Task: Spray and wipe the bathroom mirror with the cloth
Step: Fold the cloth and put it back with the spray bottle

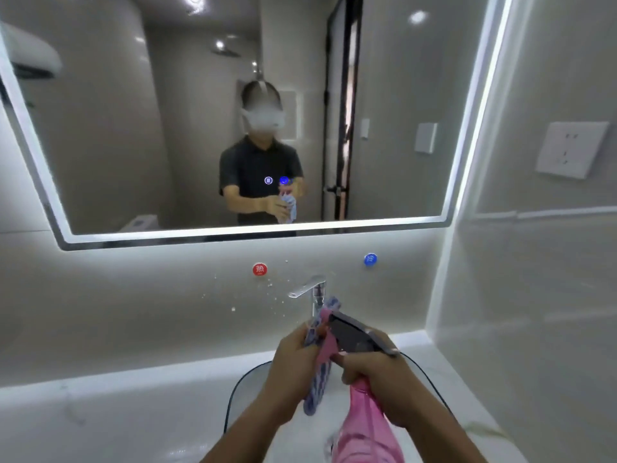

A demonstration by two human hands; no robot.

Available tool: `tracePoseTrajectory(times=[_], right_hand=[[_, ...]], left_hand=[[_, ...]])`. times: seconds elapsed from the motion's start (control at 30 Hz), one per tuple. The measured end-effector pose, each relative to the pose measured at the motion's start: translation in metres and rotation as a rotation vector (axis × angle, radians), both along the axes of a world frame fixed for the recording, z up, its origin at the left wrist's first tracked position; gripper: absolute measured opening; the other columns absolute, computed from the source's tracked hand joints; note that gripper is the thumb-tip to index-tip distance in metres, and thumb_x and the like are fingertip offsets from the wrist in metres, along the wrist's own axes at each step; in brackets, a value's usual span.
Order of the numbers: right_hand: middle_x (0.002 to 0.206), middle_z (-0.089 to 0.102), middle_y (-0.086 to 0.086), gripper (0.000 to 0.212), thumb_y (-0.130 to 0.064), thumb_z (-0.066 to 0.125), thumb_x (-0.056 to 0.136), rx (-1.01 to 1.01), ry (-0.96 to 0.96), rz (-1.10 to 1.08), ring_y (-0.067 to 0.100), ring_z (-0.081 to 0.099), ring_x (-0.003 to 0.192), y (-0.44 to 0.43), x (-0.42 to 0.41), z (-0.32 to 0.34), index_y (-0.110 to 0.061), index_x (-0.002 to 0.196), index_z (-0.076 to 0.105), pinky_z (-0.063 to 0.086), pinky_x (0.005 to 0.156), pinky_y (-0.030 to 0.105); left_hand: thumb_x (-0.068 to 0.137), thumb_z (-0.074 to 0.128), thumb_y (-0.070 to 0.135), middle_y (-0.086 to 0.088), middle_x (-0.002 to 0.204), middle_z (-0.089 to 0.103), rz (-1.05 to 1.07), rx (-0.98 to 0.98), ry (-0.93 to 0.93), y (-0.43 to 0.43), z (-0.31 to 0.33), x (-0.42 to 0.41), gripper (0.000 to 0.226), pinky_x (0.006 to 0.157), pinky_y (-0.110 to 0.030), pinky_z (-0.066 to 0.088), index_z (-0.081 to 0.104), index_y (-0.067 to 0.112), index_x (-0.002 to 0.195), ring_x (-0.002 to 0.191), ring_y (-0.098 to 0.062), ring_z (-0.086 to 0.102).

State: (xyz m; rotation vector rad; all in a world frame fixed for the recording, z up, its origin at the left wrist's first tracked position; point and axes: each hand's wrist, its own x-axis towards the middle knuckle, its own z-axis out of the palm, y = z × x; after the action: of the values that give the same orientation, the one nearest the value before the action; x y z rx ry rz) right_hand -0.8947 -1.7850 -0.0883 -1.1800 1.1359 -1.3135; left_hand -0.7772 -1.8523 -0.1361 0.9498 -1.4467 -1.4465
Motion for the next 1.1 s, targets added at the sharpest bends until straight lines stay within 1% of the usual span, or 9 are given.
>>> tracePoseTrajectory(times=[0.07,0.17,0.3,0.43,0.57,0.7,0.83,0.93,1.1], right_hand=[[0.066,0.053,0.03,0.028,0.005,0.046,0.04,0.041,-0.154,0.024,0.062,0.036,0.075,0.015,-0.026,-0.004,0.008,0.064,0.061,0.037,0.09,0.064],[0.078,0.046,0.018,0.063,0.004,0.048,0.034,0.085,-0.329,0.083,0.035,0.041,0.07,0.03,-0.056,-0.012,0.029,0.09,0.037,0.044,0.08,0.052],[0.071,0.069,0.012,0.055,0.007,0.041,0.039,0.017,-0.485,0.07,0.021,0.065,0.066,0.035,-0.075,-0.018,0.0,0.085,0.072,0.053,0.066,0.031],[0.08,0.07,0.018,0.054,0.005,0.047,0.038,0.071,-0.432,0.067,0.031,0.065,0.071,0.025,-0.091,-0.023,-0.006,0.083,0.074,0.053,0.063,0.038],[0.099,0.072,0.022,0.073,0.007,0.05,0.031,0.06,-0.433,-0.03,0.039,0.067,0.095,0.008,-0.098,-0.02,-0.006,0.1,0.07,0.048,0.089,0.05],[0.1,0.061,0.044,0.069,0.011,0.048,0.029,0.11,-0.438,-0.009,0.043,0.064,0.084,-0.02,-0.106,-0.012,0.017,0.096,0.063,0.046,0.079,0.043],[0.103,0.062,0.041,0.055,0.01,0.043,0.021,0.007,-0.648,-0.095,0.048,0.06,0.099,-0.059,-0.11,-0.005,0.025,0.071,0.059,0.045,0.077,0.04],[0.093,0.071,0.029,0.063,0.005,0.045,0.025,-0.013,-0.605,-0.024,0.039,0.07,0.082,-0.074,-0.117,-0.003,0.004,0.08,0.074,0.055,0.066,0.035],[0.092,0.074,0.021,0.063,0.011,0.038,0.039,0.001,-0.472,-0.142,0.026,0.072,0.077,-0.085,-0.14,-0.008,0.003,0.093,0.07,0.058,0.057,0.028]], left_hand=[[0.089,0.054,0.012,-0.001,0.092,0.077,-0.008,-0.001,0.014,0.021,0.001,-0.027,0.029,0.08,-0.033,0.054,0.074,0.033,0.095,0.088,-0.021,0.07],[0.089,0.046,0.004,0.002,0.089,0.077,-0.007,0.045,0.09,0.043,0.003,-0.053,0.044,0.073,-0.026,0.054,0.076,0.036,0.09,0.084,-0.016,0.07],[0.09,0.047,0.023,-0.002,0.092,0.076,-0.164,0.204,0.342,0.05,0.008,-0.082,0.031,0.07,-0.02,0.055,0.078,0.018,0.088,0.085,-0.011,0.07],[0.091,0.043,0.027,-0.015,0.091,0.073,-0.2,0.395,0.538,0.031,0.006,-0.095,0.038,0.08,-0.032,0.05,0.07,0.0,0.085,0.083,-0.022,0.067],[0.091,0.052,0.021,-0.024,0.103,0.067,-0.298,0.482,0.505,0.014,0.013,-0.105,0.037,0.087,-0.042,0.051,0.063,-0.007,0.111,0.09,-0.034,0.065],[0.07,0.073,0.001,-0.032,0.105,0.066,-0.194,0.425,0.565,-0.018,0.013,-0.098,0.054,0.092,-0.052,0.044,0.056,-0.01,0.121,0.092,-0.043,0.063],[0.086,0.062,0.002,-0.023,0.123,0.062,-0.252,0.537,0.6,-0.059,0.013,-0.096,0.025,0.095,-0.038,0.048,0.066,0.005,0.111,0.109,-0.034,0.062],[0.081,0.064,-0.004,-0.024,0.123,0.062,-0.488,0.694,0.686,-0.087,0.014,-0.093,0.044,0.095,-0.036,0.049,0.055,-0.003,0.125,0.109,-0.033,0.063],[0.076,0.071,0.005,-0.027,0.113,0.066,-0.356,0.463,0.218,-0.112,-0.007,-0.095,0.04,0.096,-0.049,0.049,0.062,0.001,0.115,0.107,-0.042,0.062]])
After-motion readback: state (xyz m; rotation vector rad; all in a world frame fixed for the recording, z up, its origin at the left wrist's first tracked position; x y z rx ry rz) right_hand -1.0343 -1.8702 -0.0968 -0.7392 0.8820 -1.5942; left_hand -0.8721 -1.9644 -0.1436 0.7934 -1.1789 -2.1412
